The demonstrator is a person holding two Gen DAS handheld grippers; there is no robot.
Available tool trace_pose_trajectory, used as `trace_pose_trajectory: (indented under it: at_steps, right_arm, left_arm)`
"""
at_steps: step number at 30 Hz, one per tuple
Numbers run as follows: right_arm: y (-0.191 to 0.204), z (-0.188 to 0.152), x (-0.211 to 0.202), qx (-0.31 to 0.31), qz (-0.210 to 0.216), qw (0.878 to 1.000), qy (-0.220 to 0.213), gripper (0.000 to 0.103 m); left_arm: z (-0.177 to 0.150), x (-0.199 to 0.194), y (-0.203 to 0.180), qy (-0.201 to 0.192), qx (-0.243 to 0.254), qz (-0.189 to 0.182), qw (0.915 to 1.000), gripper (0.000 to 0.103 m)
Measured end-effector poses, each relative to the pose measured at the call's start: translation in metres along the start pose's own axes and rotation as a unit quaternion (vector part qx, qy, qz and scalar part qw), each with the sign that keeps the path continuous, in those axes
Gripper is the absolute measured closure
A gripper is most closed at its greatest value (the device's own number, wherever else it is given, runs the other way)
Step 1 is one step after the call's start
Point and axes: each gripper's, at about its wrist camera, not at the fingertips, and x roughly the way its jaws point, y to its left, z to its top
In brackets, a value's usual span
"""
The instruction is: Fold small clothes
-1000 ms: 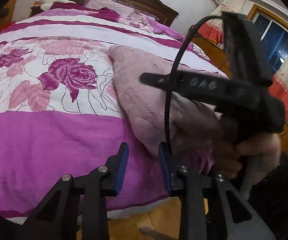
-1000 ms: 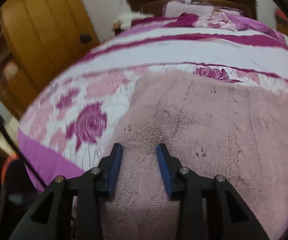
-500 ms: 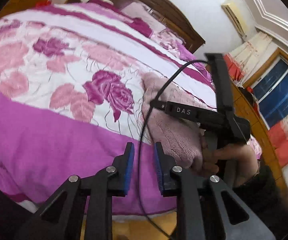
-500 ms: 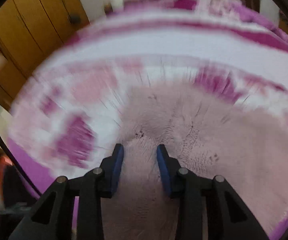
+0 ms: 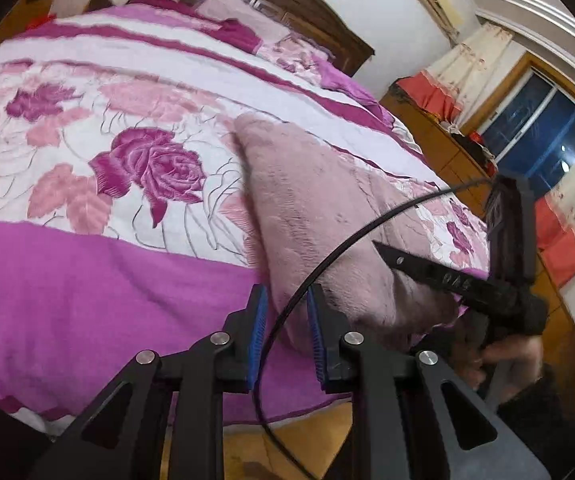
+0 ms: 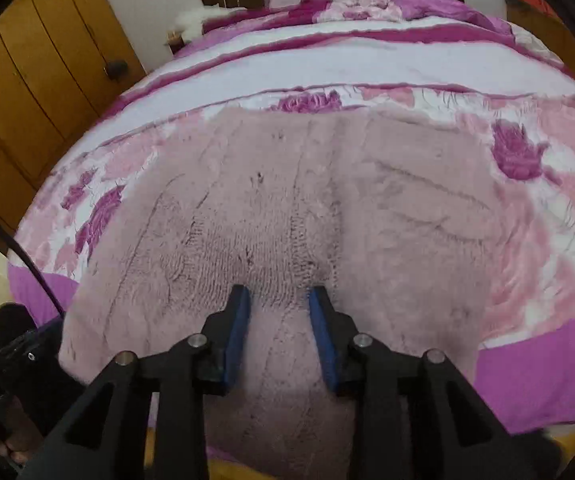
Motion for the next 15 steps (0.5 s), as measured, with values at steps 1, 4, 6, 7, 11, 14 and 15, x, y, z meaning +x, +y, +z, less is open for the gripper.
trace_pose_trajectory:
  at_steps: [1,4,6,7,11,14,15]
  right_arm:
    - [0.003,0.003,-0.004,-0.002,-0.003,1.0,0.005,0.068]
    - [0.011,0.0,-0.017,-0.021,-0.011,1.0,0.006,0.059]
    - [0.013,-0.011,-0.029,-0.027,-0.013,1.0,-0.003,0.057]
    - [0.013,-0.017,-0.035,-0.03,-0.01,0.999,-0.006,0.057]
    - [0.008,-0.033,-0.051,-0.026,0.003,0.999,-0.024,0.057]
    - [-0.01,-0.032,-0.062,-0.01,-0.006,0.999,-0.051,0.057]
    - [-0.018,-0.031,-0.061,0.001,-0.006,0.999,-0.049,0.057]
  left_arm:
    - [-0.002,-0.006,-0.003,-0.014,0.012,0.006,0.9998,0.103]
    - [-0.001,-0.028,-0.003,-0.067,0.022,0.016,0.9974,0.103]
    - [0.006,-0.037,0.001,-0.099,0.015,0.015,0.9949,0.103]
    - [0.012,-0.037,0.001,-0.109,0.014,0.02,0.9937,0.103]
    - [0.045,-0.015,-0.014,-0.087,0.032,-0.012,0.9956,0.103]
    - [0.057,-0.01,-0.022,-0.078,0.037,-0.053,0.9948,0.103]
    - [0.056,-0.001,-0.023,-0.054,0.043,-0.066,0.9955,0.103]
